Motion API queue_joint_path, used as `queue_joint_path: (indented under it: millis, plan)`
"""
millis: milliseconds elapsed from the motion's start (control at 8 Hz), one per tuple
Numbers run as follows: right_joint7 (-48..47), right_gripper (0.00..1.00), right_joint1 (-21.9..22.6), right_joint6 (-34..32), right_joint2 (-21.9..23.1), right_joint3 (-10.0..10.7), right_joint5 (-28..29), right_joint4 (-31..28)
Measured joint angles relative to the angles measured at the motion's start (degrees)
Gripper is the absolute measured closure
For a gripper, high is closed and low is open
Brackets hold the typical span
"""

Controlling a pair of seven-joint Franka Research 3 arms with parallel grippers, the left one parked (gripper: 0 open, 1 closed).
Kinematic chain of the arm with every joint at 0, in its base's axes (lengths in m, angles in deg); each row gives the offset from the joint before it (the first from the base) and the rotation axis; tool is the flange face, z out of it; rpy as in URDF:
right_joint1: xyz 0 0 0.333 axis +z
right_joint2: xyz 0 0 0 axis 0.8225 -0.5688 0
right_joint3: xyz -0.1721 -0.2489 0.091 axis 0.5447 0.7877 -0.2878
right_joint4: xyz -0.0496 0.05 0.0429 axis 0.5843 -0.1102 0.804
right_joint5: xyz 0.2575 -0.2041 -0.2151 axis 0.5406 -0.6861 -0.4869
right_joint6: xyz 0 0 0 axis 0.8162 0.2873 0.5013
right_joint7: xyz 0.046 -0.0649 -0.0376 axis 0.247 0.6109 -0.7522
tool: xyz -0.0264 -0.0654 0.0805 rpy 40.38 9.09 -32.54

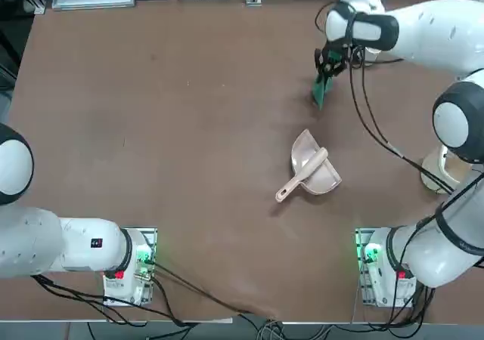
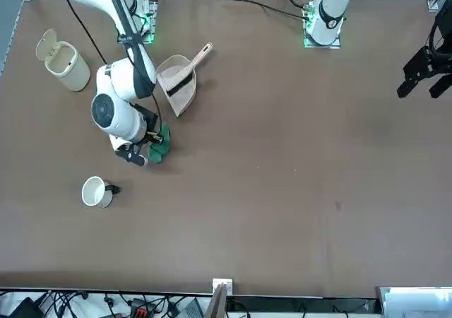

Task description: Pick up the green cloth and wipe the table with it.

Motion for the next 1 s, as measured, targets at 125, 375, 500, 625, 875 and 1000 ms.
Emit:
queue_joint_path:
  millis: [125, 375, 500, 625, 875, 1000]
  plan:
    - [0.00, 0.93, 0.44, -0.73, 0.33, -0.02, -0.22, 1.57]
    - [-0.02, 0.93, 3.60, -0.73, 0.38, -0.09, -2.77, 3.14]
    - [-0.23, 0.93, 5.45, -0.72, 0.29, -0.10, -3.55, 3.69]
    - [-0.32, 0.93, 6.83, -0.70, 0.04, -0.12, -3.90, 3.90]
    - [-0.34, 0.93, 8.86, 0.97, -2.25, -0.11, -3.92, 3.91]
    - [-0.78, 0.93, 9.71, 2.39, -4.03, -0.12, -3.91, 3.94]
